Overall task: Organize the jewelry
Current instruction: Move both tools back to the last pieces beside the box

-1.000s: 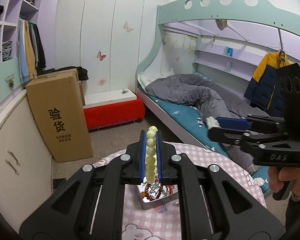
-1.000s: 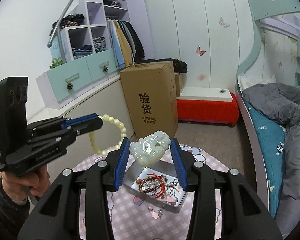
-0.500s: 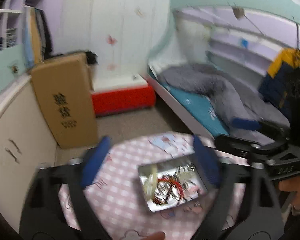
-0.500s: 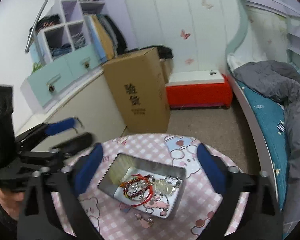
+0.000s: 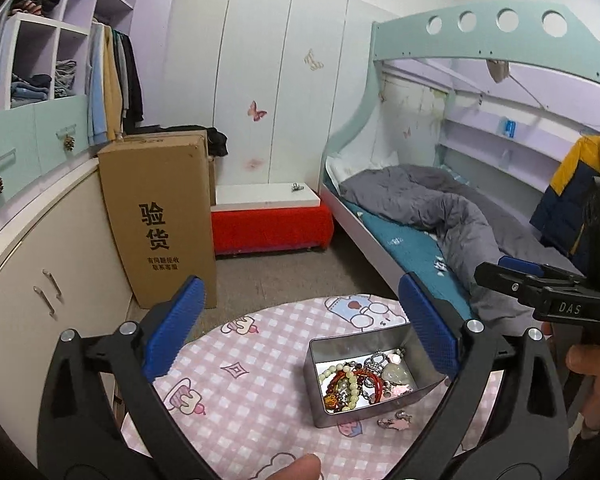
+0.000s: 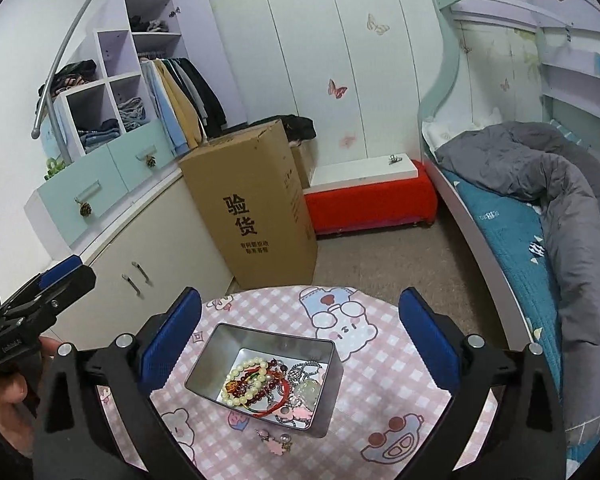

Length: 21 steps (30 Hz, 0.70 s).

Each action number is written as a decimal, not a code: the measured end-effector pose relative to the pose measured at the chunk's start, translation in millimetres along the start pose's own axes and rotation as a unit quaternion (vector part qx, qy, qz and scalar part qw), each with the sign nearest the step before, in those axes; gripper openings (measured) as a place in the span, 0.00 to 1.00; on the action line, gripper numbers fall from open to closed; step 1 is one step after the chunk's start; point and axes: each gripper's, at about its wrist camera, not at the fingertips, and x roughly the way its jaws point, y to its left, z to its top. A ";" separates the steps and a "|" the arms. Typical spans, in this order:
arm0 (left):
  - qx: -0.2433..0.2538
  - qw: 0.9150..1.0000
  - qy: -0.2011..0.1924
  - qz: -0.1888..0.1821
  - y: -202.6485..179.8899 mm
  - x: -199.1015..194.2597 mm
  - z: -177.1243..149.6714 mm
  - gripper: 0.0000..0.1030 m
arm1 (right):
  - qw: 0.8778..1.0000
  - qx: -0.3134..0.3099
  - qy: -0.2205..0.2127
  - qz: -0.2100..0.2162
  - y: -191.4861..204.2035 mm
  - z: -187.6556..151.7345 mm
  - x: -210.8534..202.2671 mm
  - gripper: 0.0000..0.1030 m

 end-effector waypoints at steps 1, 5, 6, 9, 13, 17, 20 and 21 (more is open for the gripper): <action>-0.001 1.000 -0.002 -0.001 -0.1 -2.8 0.2 0.93 | 1.000 -0.001 -0.001 -0.001 0.9 0.1 -1.1 0.92; -0.002 1.000 -0.010 0.003 -0.1 -11.7 0.6 0.93 | 1.000 -0.005 -0.005 0.000 5.5 1.0 -8.7 0.92; -0.004 1.000 -0.012 0.003 -0.3 -14.7 0.3 0.93 | 1.000 -0.008 -0.007 0.000 6.8 0.9 -11.4 0.92; -0.004 1.000 -0.016 0.004 -2.3 -22.5 -3.1 0.93 | 1.000 -0.014 -0.010 0.000 10.2 -1.3 -19.2 0.92; -0.003 1.000 -0.016 0.007 -4.8 -30.0 -10.9 0.93 | 1.000 -0.015 -0.013 0.001 10.9 -8.1 -28.6 0.92; -0.008 1.000 -0.011 0.008 -5.1 -35.6 -20.9 0.93 | 1.000 -0.010 -0.014 0.001 6.9 -18.5 -39.9 0.92; -0.013 1.000 -0.005 0.004 -5.8 -38.6 -27.1 0.93 | 1.000 -0.012 -0.008 -0.005 4.6 -25.7 -44.5 0.92; -0.013 1.000 -0.002 0.004 -7.0 -39.3 -30.0 0.93 | 1.000 -0.013 -0.006 -0.006 4.1 -28.0 -45.4 0.92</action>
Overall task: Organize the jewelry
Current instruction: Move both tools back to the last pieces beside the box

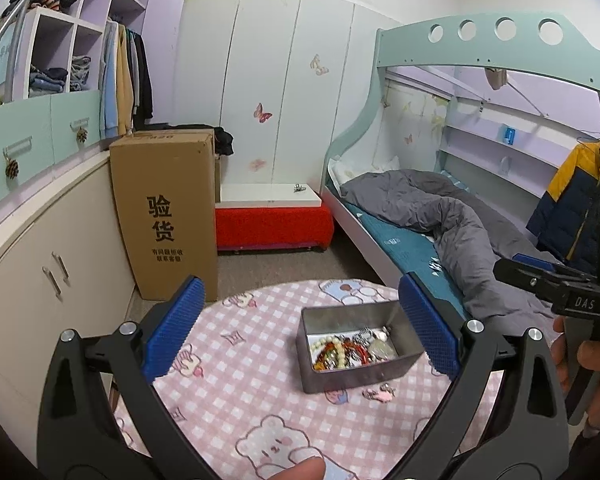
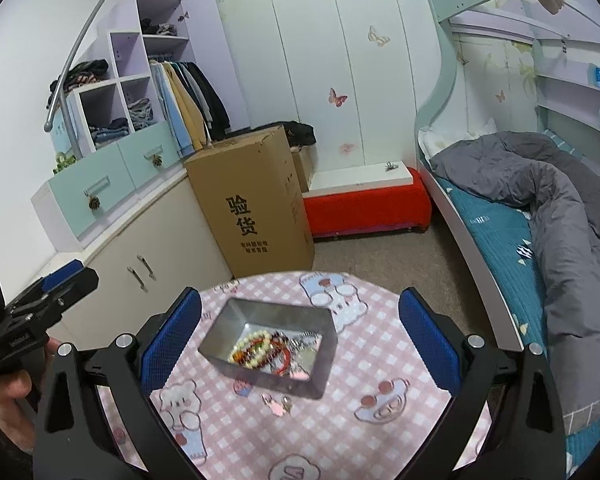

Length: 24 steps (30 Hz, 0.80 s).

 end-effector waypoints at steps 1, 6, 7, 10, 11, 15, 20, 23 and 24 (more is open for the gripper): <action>0.001 1.000 0.001 0.001 -0.8 -1.1 -2.7 0.93 | 1.000 -0.001 0.003 -0.001 -0.9 -3.9 -1.1 0.92; 0.007 1.000 0.014 -0.001 -6.8 -1.5 -15.7 0.93 | 1.000 0.000 0.020 -0.008 -4.4 -23.2 -3.2 0.92; 0.007 1.000 0.020 -0.001 -8.0 -0.5 -19.4 0.93 | 1.000 0.000 0.024 -0.008 -6.0 -27.7 -2.9 0.92; 0.010 0.999 0.038 -0.002 -12.5 4.7 -32.4 0.93 | 0.999 0.002 0.043 -0.011 -10.2 -44.2 -0.1 0.92; 0.010 0.999 0.048 -0.003 -14.3 7.9 -39.0 0.93 | 0.999 0.004 0.052 -0.012 -12.8 -51.7 1.9 0.92; 0.006 0.995 0.095 -0.002 -18.9 25.2 -68.6 0.93 | 0.997 0.013 0.079 -0.016 -20.8 -73.0 8.4 0.92; 0.008 0.989 0.146 -0.006 -29.3 52.4 -101.7 0.93 | 0.994 0.020 0.101 -0.024 -28.0 -91.6 12.7 0.92; 0.027 0.986 0.165 -0.010 -43.8 68.7 -113.3 0.93 | 0.993 0.030 0.109 -0.024 -33.9 -99.9 13.7 0.92; 0.035 0.984 0.173 -0.010 -49.2 75.6 -116.7 0.93 | 0.993 0.032 0.111 -0.025 -35.6 -101.4 14.1 0.92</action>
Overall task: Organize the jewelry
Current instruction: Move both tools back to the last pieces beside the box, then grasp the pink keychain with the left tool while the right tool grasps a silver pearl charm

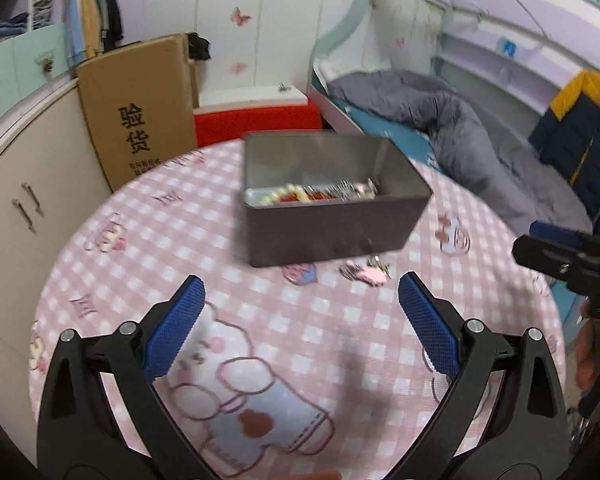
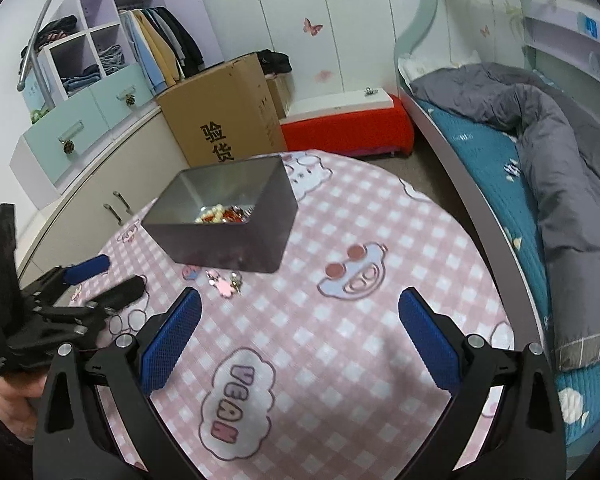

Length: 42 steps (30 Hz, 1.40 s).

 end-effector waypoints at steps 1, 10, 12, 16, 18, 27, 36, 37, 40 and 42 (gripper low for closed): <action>0.006 1.000 0.006 0.000 -4.1 6.7 -0.4 0.93 | 1.000 0.002 0.001 0.000 -1.9 -1.2 0.6 0.92; 0.019 0.999 0.046 0.002 -23.5 52.9 -0.6 0.92 | 1.000 0.023 0.008 -0.004 -21.8 -9.3 1.6 0.92; 0.013 0.998 0.054 0.005 -22.9 60.4 -0.4 0.87 | 1.000 0.025 0.010 -0.004 -24.1 -9.7 2.2 0.92; -0.010 0.999 0.052 -0.001 -13.5 59.2 -1.5 0.57 | 1.000 0.025 0.012 -0.002 -25.5 -9.6 3.5 0.92; -0.019 0.999 0.050 -0.006 -5.6 55.2 -4.1 0.54 | 1.000 0.026 0.013 -0.003 -26.3 -9.4 5.1 0.92; -0.013 0.999 0.049 -0.013 -2.2 55.3 -3.0 0.54 | 1.000 0.017 0.021 0.005 -16.2 -7.8 13.4 0.92; -0.025 0.997 0.043 -0.056 16.1 41.5 -12.6 0.15 | 0.999 0.003 0.038 0.017 1.5 -7.6 30.6 0.92; -0.027 0.997 0.043 -0.054 19.0 39.9 -14.6 0.13 | 0.999 -0.001 0.041 0.019 6.3 -6.9 34.3 0.92; -0.037 0.997 0.042 -0.048 30.5 33.5 -20.9 0.13 | 0.998 -0.020 0.048 0.027 23.6 -4.7 49.2 0.92; -0.040 0.997 0.041 -0.043 36.7 30.6 -23.0 0.13 | 0.997 -0.040 0.057 0.027 36.4 -4.1 62.3 0.92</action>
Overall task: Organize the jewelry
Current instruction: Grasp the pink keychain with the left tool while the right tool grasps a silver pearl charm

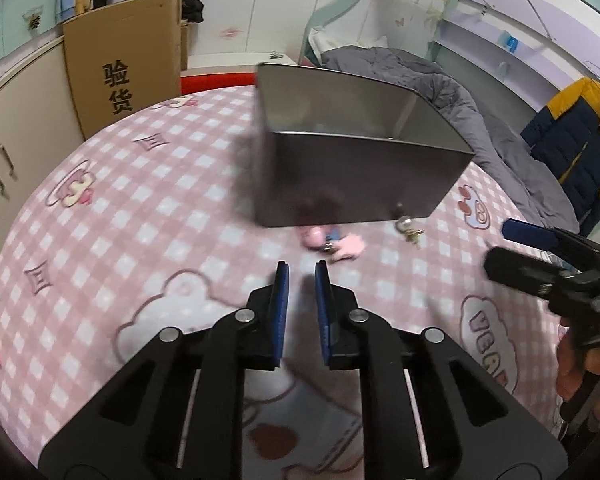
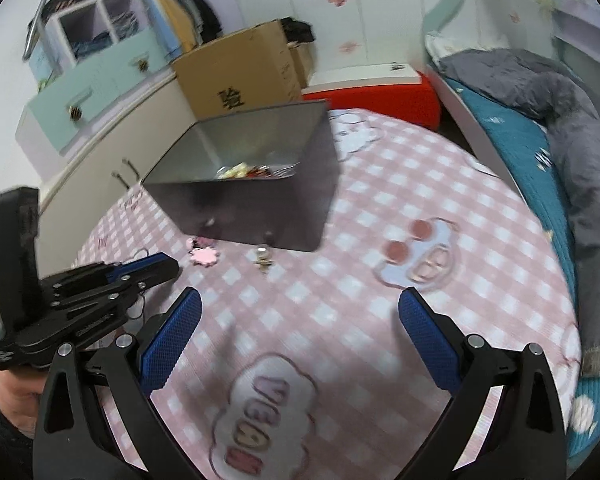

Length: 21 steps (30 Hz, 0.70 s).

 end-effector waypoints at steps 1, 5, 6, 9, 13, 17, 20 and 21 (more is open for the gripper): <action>-0.001 1.000 -0.001 0.000 1.5 -1.1 -0.7 0.13 | 1.000 -0.007 0.006 -0.003 4.8 1.0 7.1 0.88; 0.005 1.000 -0.004 -0.002 2.2 -4.4 3.3 0.17 | 1.000 -0.009 0.017 -0.012 14.0 -0.5 23.5 0.84; 0.012 1.000 -0.004 -0.001 -0.8 -4.0 4.6 0.36 | 1.000 -0.005 0.015 -0.012 13.4 -1.6 22.3 0.84; 0.020 1.000 -0.019 0.014 -9.9 -2.7 7.3 0.75 | 1.000 0.005 0.010 -0.013 7.1 -5.2 16.2 0.84; 0.016 1.000 -0.007 0.014 -15.4 12.0 13.4 0.75 | 1.000 0.017 0.007 -0.025 -5.7 -8.6 6.5 0.84; 0.025 0.999 0.006 0.024 -23.1 24.1 18.6 0.50 | 0.999 0.023 0.002 -0.028 -16.8 -11.1 -1.6 0.84; 0.028 1.000 0.005 0.009 -22.7 23.9 18.9 0.27 | 1.000 0.014 0.004 -0.025 -12.4 -10.1 0.5 0.84; 0.026 1.000 0.005 0.006 -21.1 22.8 17.7 0.24 | 1.000 0.011 0.005 -0.024 -10.0 -8.8 2.4 0.83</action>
